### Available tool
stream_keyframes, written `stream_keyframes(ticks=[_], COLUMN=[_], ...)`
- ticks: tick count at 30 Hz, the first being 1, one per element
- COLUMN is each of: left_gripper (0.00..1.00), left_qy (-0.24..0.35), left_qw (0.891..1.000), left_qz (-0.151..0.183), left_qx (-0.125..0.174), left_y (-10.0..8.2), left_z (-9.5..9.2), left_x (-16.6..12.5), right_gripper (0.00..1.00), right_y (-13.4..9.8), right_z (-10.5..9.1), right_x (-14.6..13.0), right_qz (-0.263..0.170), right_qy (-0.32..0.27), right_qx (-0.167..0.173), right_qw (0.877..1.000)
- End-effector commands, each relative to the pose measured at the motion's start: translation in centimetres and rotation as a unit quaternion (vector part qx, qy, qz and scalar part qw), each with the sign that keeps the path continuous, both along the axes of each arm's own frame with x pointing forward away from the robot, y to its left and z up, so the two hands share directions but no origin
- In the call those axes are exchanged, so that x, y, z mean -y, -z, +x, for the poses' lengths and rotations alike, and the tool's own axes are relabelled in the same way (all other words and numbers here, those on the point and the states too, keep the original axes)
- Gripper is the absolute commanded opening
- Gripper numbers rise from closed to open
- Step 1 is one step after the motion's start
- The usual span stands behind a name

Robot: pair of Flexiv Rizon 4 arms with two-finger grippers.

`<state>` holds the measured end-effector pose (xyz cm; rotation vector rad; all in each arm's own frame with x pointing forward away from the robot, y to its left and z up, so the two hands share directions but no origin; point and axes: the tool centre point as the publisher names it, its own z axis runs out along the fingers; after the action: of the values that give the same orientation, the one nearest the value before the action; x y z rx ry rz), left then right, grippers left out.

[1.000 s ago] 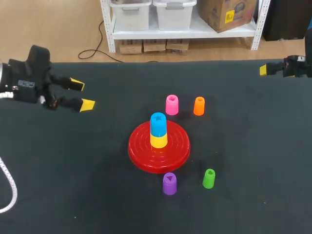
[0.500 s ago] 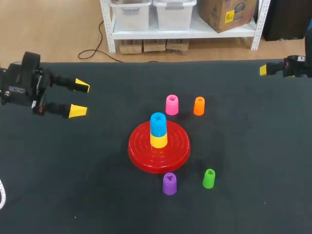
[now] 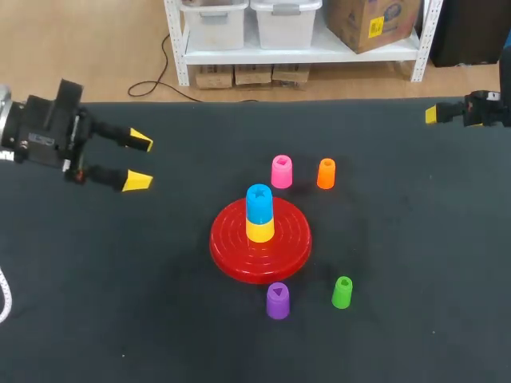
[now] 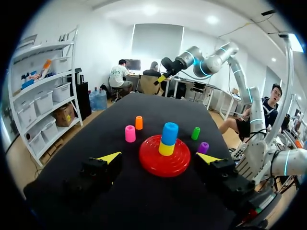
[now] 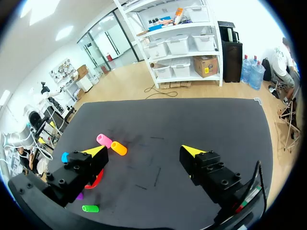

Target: Pick up and stack the cylinders on the red base in this order: pink,purple,orange,green

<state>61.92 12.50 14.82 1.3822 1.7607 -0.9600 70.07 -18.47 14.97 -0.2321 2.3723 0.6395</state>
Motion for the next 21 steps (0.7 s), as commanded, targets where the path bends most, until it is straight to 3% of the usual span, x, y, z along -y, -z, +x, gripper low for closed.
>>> stream_keyframes(ticks=[1,4,6,7,21], left_gripper=[1.00,1.00,1.00,1.00,1.00], left_qy=[-0.011,-0.011,-0.029,-0.051,-0.051], left_qw=[1.000,1.000,0.999,0.998,0.998], left_qz=[0.002,0.006,-0.015,-0.006,-0.006], left_qx=[0.001,-0.005,-0.017,-0.019,-0.019], left_y=[-0.07,0.06,-0.10,-0.22,-0.22], left_z=[-0.23,-0.40,-0.50,-0.48,-0.48], left_x=[-0.85,-0.98,-0.97,-0.96,-0.96], right_gripper=[1.00,1.00,1.00,1.00,1.00], right_y=[-0.01,-0.01,-0.01,-0.01,-0.01], right_z=[-0.02,-0.02,-0.02,-0.02,-0.02], right_x=[0.01,0.01,0.01,0.01,0.01], right_qz=[0.000,0.000,0.000,0.000,0.000], right_qy=[0.000,0.000,0.000,0.000,0.000], right_qx=[0.000,0.000,0.000,0.000,0.000], right_qw=[1.000,1.000,1.000,1.000,1.000])
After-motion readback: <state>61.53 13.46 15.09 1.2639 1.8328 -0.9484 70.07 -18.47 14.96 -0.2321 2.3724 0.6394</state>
